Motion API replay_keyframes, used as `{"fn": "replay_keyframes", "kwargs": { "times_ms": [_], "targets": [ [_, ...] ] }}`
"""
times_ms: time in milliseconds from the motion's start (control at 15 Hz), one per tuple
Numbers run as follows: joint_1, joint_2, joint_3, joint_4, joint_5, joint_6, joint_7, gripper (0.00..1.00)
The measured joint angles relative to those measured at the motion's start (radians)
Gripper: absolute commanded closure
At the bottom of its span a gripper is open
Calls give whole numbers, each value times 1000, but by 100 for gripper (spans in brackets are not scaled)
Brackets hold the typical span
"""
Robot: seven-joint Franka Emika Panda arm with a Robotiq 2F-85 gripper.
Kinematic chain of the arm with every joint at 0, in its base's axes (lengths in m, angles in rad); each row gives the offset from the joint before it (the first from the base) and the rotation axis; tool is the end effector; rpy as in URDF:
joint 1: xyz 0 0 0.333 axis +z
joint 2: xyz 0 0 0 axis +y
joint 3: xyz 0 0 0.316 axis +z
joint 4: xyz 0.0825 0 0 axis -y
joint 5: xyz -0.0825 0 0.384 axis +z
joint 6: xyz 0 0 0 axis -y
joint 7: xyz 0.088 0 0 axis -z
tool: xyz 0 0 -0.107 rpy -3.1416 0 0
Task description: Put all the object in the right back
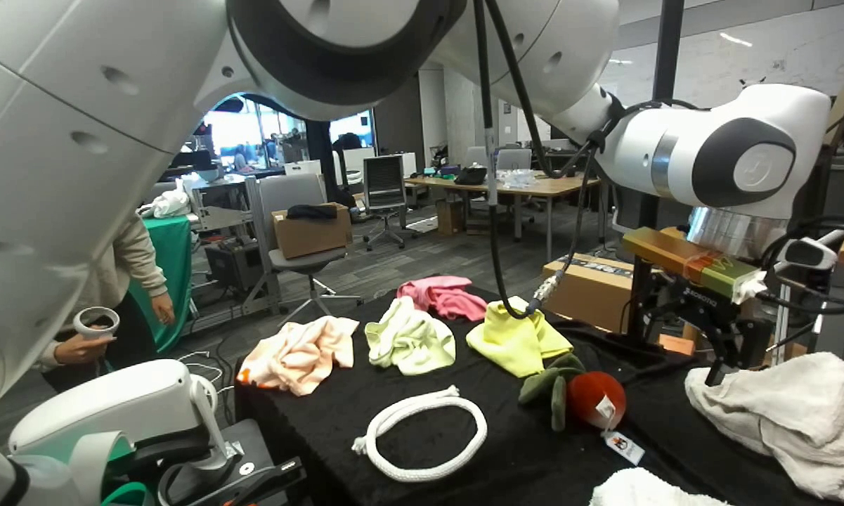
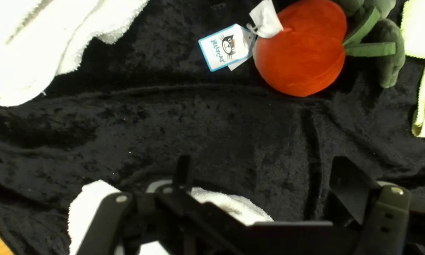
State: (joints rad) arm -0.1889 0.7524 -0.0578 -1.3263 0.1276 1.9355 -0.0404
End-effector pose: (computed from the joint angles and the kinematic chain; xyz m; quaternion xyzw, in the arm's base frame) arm 0.7062 -0.1596 0.2750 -0.9892 0.1231 0.0646 0.0473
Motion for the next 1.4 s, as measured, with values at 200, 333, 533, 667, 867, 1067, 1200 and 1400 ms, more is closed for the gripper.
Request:
{"fn": "replay_keyframes", "kwargs": {
  "times_ms": [200,333,533,667,867,1067,1200,1400],
  "targets": [
    [-2,29,-4,4,-3,40,0,0],
    [-6,49,-8,15,-4,59,0,0],
    [-14,83,-19,51,-4,75,1,0],
    [-22,110,-24,87,-5,76,2,0],
    [-30,153,-25,149,-5,76,6,0],
    [-33,201,-26,217,-8,76,19,0],
    [-32,235,-27,261,-16,76,30,0],
    [-31,286,-36,328,-50,76,59,0]
  ]
}}
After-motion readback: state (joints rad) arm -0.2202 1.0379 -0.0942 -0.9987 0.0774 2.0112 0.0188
